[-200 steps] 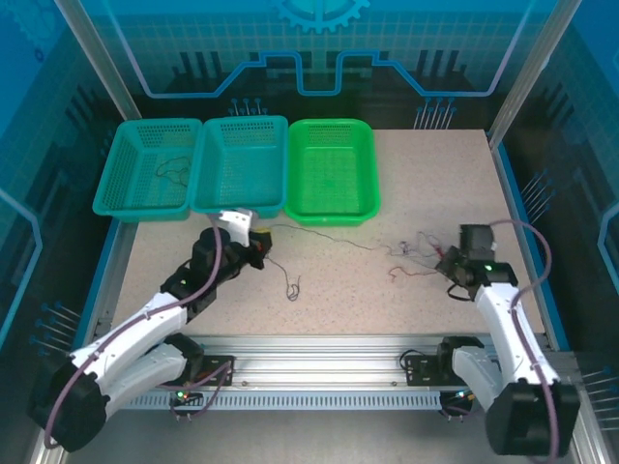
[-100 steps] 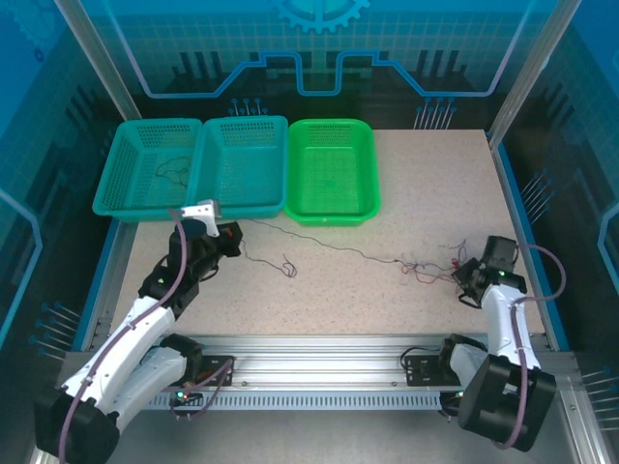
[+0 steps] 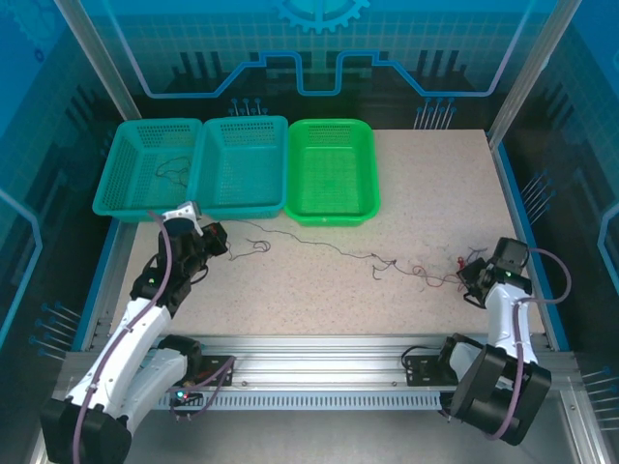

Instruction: Untangle the cables

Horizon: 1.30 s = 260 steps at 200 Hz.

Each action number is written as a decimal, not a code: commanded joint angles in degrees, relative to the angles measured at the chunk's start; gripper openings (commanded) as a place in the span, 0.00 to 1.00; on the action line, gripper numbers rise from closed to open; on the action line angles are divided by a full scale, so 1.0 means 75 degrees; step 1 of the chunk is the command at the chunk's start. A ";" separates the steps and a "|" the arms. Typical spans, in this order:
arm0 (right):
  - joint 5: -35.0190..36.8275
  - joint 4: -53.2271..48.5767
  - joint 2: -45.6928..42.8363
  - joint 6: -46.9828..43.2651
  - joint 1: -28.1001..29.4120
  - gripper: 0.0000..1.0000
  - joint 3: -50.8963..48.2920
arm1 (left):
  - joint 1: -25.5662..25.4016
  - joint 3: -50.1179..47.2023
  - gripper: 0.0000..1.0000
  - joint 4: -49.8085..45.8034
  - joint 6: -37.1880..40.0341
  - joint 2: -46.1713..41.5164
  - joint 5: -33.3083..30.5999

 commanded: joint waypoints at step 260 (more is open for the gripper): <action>0.1475 -0.1198 0.5928 -0.2948 0.8950 0.41 0.4313 | 0.0077 0.0145 0.00 0.0284 0.0267 0.0312 0.1133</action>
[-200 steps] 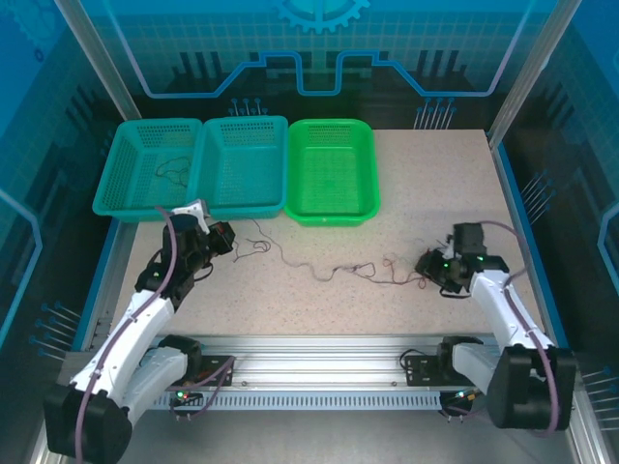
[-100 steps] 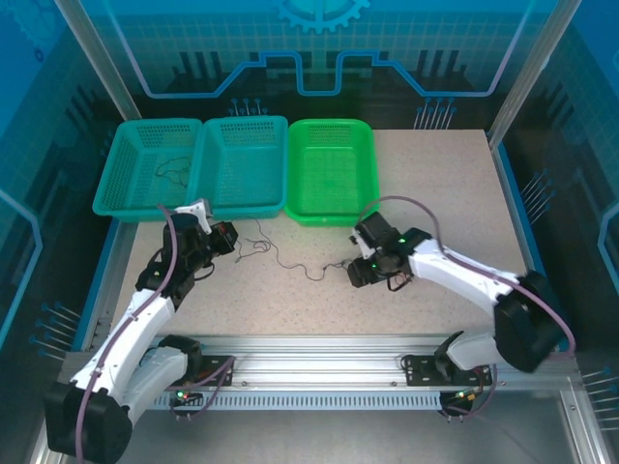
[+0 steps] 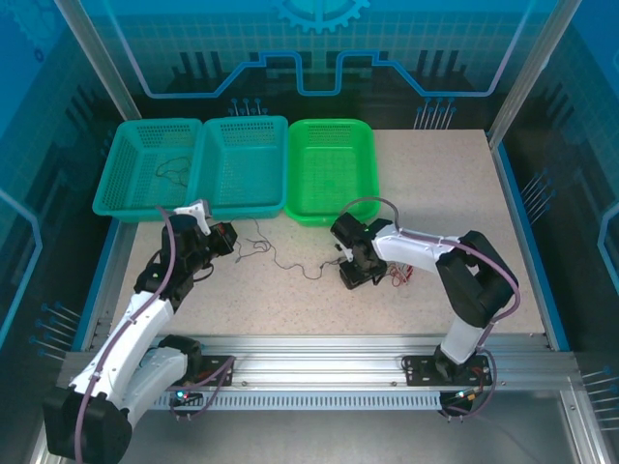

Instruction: Untangle the cables

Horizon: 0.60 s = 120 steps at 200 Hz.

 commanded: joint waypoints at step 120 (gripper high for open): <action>-0.0117 0.0694 -0.3594 0.2723 -0.4451 0.00 -0.2804 | 0.0879 0.0688 0.00 -0.1954 -0.0166 -0.1058 -0.1913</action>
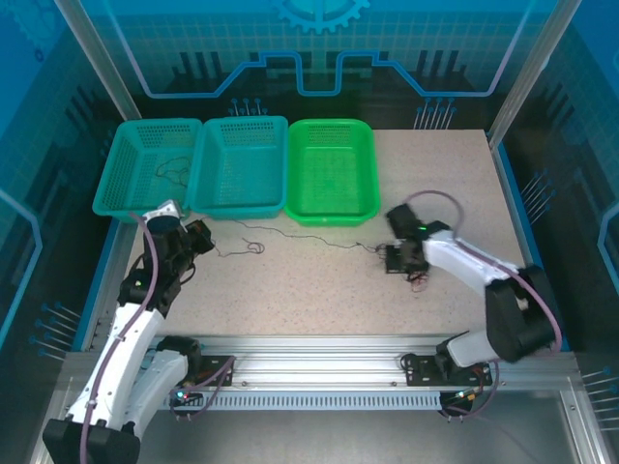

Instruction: Untangle the cables

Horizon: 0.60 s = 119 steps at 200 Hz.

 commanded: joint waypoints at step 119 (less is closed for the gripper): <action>-0.1866 0.0823 -0.1416 0.0821 -0.6365 0.00 -0.1279 | 0.1286 0.0535 0.00 -0.1277 -0.0424 -0.0248 -0.0660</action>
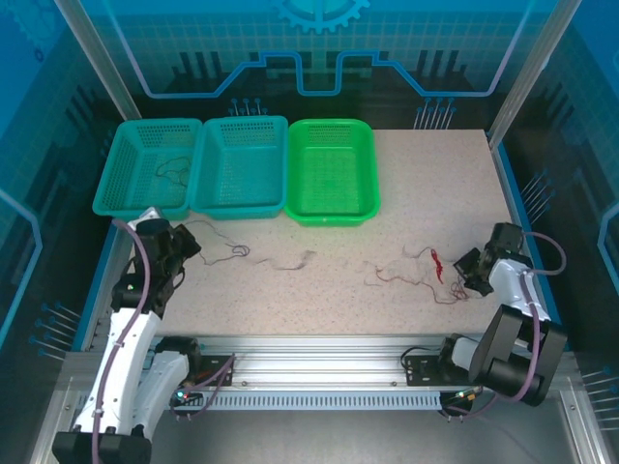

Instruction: Untangle the cables

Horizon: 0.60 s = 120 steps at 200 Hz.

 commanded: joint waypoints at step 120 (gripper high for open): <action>-0.0160 -0.0392 -0.0994 0.0468 0.3179 0.00 -0.0184 | 0.0554 0.2870 0.00 0.0433 0.0364 0.0819 0.3546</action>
